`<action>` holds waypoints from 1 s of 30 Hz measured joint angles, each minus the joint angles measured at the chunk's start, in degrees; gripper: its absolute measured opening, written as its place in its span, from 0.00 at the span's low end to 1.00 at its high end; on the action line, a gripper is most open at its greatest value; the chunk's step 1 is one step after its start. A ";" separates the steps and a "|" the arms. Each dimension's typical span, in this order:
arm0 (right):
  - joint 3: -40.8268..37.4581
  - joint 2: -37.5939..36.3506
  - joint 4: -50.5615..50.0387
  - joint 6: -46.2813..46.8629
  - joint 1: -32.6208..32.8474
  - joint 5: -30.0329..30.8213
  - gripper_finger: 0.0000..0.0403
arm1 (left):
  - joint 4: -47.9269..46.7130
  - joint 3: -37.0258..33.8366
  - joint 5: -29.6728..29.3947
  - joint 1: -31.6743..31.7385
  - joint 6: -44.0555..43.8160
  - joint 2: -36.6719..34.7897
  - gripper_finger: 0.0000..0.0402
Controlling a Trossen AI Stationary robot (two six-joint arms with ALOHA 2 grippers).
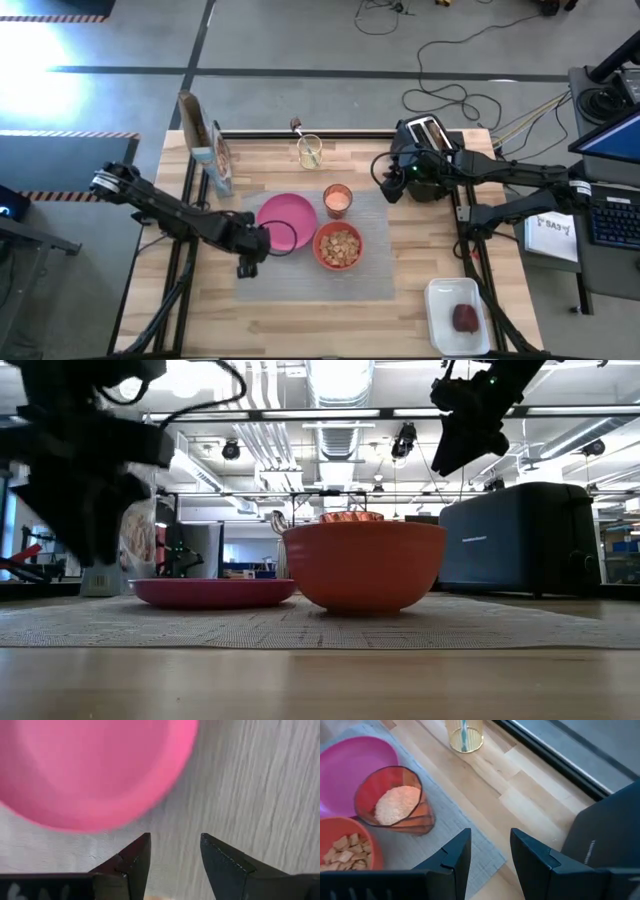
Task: Arrange a breakfast setting
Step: Adjust the table mat to the center of the table, then put the bagel from the toaster on the pink plate
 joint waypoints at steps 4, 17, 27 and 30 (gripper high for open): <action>0.00 0.00 0.52 -0.03 0.02 -1.15 0.32 | 0.74 5.22 -3.40 0.00 3.83 -0.20 0.39; 0.05 0.24 -0.27 4.04 -3.35 0.23 0.32 | 7.73 11.46 -9.01 0.02 8.65 -0.57 0.39; 13.51 2.50 -17.32 5.88 -14.16 8.92 0.32 | 3.99 10.94 -16.41 0.68 10.84 -5.32 0.39; 17.72 4.88 -26.40 6.36 -18.21 8.97 0.32 | 3.91 9.46 -17.11 0.74 10.84 -6.77 0.39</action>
